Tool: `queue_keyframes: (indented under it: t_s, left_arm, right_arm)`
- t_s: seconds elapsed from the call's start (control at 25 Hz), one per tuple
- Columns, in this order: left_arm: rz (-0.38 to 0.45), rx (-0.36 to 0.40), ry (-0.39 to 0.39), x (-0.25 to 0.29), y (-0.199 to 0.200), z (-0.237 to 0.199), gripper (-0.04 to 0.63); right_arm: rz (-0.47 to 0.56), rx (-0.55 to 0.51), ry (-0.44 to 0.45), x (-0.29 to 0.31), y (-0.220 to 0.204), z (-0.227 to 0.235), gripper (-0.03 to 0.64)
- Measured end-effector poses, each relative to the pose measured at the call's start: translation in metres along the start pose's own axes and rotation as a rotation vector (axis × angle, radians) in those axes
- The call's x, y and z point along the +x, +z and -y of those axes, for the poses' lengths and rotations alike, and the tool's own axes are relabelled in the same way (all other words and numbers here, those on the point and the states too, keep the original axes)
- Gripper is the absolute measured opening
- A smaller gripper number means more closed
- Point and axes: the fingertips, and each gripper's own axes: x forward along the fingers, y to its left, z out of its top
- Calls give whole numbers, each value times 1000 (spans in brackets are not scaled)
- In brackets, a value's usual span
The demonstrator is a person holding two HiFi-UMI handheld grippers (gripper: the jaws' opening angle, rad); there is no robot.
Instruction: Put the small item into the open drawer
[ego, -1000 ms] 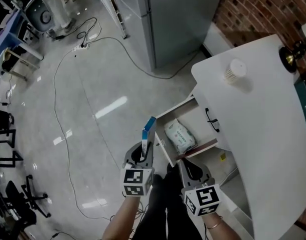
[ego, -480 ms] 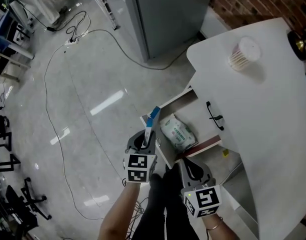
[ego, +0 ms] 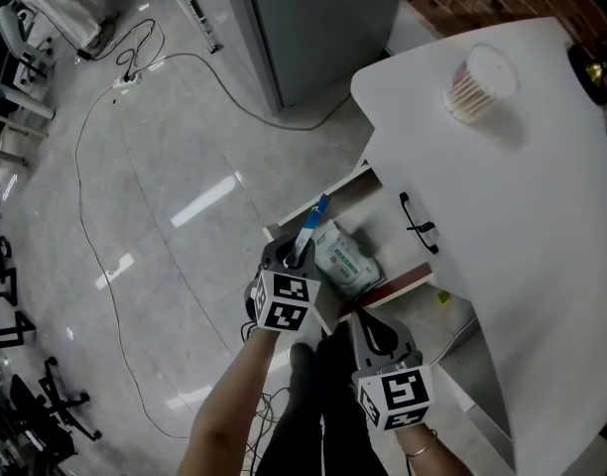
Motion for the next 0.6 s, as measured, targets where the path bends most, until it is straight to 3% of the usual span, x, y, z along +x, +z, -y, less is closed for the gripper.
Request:
queue_keyframes:
  t_s: [0.2,0.6]
  left_arm:
    - [-58,117,-42,27,0,8,83]
    - [-165,277,-135,72,-3,23,82]
  right_arm:
    - [-3,4,-5,3,-3,3,6]
    - [24,75,-61,4,-4,30,6]
